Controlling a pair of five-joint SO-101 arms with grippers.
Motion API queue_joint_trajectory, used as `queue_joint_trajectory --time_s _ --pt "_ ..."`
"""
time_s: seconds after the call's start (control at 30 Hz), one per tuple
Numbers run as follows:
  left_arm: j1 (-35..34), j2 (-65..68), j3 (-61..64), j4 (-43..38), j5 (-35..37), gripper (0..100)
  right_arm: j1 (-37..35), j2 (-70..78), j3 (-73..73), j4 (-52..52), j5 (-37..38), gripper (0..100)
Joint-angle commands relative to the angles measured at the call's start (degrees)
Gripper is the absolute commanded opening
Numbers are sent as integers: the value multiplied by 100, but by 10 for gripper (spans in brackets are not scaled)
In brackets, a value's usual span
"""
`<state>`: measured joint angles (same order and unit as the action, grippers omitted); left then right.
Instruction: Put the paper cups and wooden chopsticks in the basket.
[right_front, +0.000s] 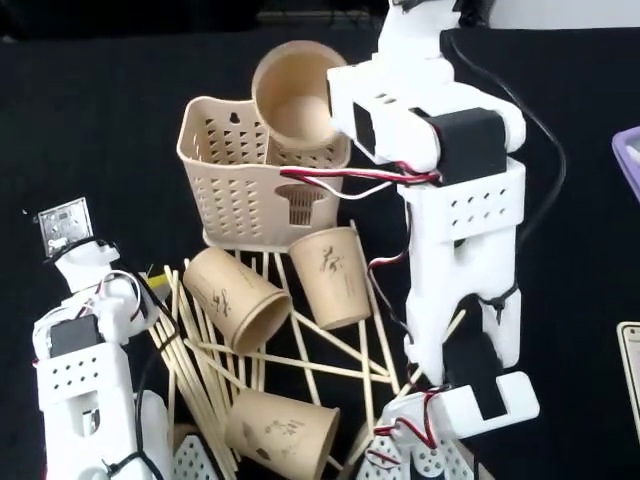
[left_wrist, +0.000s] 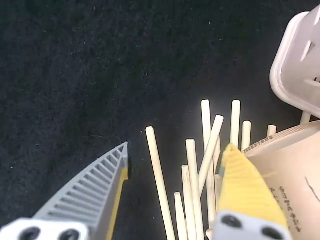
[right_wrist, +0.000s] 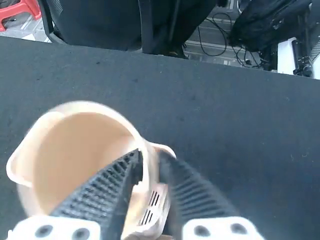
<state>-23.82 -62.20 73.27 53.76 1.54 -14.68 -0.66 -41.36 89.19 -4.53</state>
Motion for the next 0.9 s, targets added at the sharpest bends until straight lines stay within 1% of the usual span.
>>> queue_joint_trajectory --time_s 0.0,0.07,0.3,0.53,0.63,0.87 --pt "4 -88 -92 -62 18 292 105 -57 -215 70 -53 269" --pt "4 -88 -84 -62 18 292 123 -75 -286 114 -53 293" --pt "4 -88 -84 -62 18 292 105 -224 -356 308 -53 292" --pt "4 -88 -84 -62 18 292 -97 163 -251 299 -35 292" --pt "4 -88 -75 -62 18 292 -193 338 -303 44 -18 292" --pt "-4 -88 -66 -62 18 292 -114 673 -312 -378 -35 292"
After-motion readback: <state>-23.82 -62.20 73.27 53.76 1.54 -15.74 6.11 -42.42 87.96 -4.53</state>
